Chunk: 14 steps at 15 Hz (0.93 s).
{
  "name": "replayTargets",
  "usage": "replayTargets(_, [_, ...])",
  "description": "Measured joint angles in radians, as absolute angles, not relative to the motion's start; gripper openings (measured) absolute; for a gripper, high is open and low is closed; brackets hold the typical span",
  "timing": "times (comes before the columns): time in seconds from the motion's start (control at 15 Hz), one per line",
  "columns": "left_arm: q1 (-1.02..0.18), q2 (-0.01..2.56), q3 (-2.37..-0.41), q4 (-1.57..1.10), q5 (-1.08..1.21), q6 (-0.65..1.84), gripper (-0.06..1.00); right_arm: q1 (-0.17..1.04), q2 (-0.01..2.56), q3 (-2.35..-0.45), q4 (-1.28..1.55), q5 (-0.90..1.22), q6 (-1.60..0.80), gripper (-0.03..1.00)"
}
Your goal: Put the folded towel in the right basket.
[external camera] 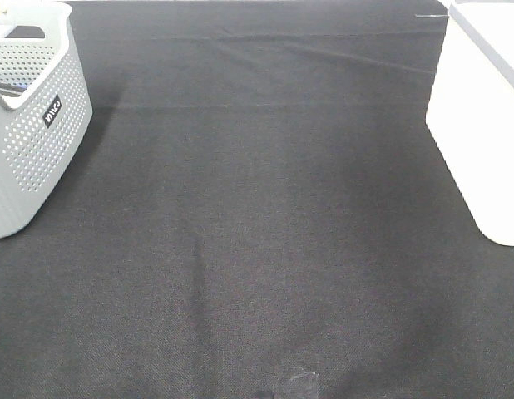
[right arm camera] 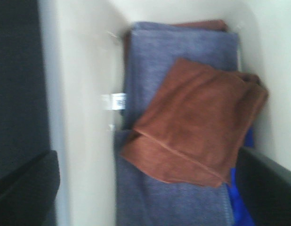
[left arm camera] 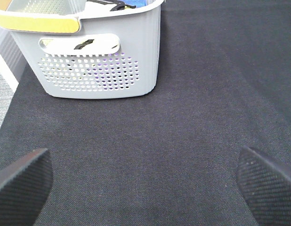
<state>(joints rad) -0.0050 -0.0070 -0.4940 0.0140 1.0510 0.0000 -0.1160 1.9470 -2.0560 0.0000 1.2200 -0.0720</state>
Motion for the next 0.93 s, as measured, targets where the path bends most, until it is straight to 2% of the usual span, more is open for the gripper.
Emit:
replayTargets(0.2, [-0.005,-0.007,-0.494,0.013,1.051,0.0,0.99,-0.043,1.887,-2.056,-0.036,1.221,-0.036,0.97])
replayTargets(0.4, [-0.005,-0.007,-0.494,0.013,1.051,0.0,0.99,0.062,1.734,-1.943,-0.063,1.218,0.0,0.97])
replayTargets(0.67, [-0.005,-0.007,-0.494,0.013,1.051,0.0,0.99,0.129,1.457,-1.546,-0.097,1.182,0.097,0.97])
replayTargets(0.8, [-0.005,-0.007,-0.494,0.013,1.051,0.0,0.99,0.129,1.182,-1.257,-0.117,1.082,0.125,0.97])
replayTargets(0.93, [-0.005,-0.007,-0.494,0.013,1.051,0.0,0.99,0.129,0.961,-1.049,-0.12,1.014,0.126,0.97])
